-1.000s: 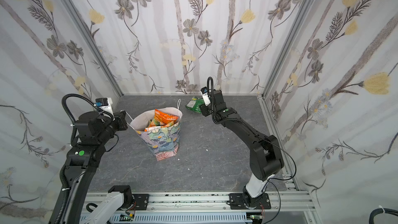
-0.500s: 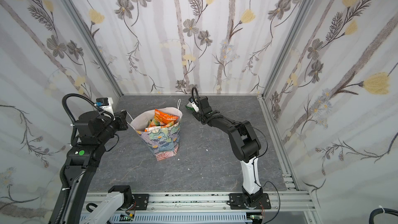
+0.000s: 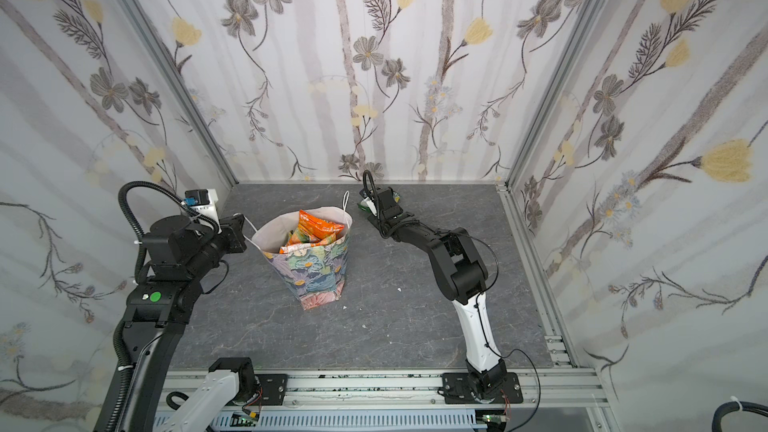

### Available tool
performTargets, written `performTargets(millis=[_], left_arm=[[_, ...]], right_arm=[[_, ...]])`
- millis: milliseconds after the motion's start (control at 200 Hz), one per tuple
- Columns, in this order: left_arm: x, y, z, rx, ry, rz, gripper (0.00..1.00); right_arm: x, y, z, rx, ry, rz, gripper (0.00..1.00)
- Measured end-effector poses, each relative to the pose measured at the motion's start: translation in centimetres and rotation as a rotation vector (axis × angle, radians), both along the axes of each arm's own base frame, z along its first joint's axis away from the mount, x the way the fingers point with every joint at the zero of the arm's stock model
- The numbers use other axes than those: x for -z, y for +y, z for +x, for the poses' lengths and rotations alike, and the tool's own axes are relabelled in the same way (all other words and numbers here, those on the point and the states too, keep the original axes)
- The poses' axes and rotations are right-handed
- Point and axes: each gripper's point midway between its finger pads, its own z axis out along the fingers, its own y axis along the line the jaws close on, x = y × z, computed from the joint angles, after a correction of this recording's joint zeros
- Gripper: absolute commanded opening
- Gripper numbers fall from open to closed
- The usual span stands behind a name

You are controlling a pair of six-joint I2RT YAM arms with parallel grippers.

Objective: Place the snacks into the paper bag
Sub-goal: 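Lower the right gripper onto the green packet and close on its edge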

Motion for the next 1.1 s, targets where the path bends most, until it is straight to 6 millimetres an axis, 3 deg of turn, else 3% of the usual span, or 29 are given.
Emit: performTargets(millis=[684,904,1099], left_arm=[[0.1,0.1,0.0,-0.004,0.002,0.002,0.0],[0.1,0.2,-0.1,-0.011,0.0,0.007,0.0],[0.1,0.3,-0.1,-0.015,-0.002,0.008,0.0]], right_arm=[[4.3,0.2,1.3,-0.011,0.049,-0.076,0.75],[5.0,-0.3,1.7,0.009,0.052,-0.097,0.57],[4.9,-0.2,2.0,0.009,0.051,-0.094,0.27]])
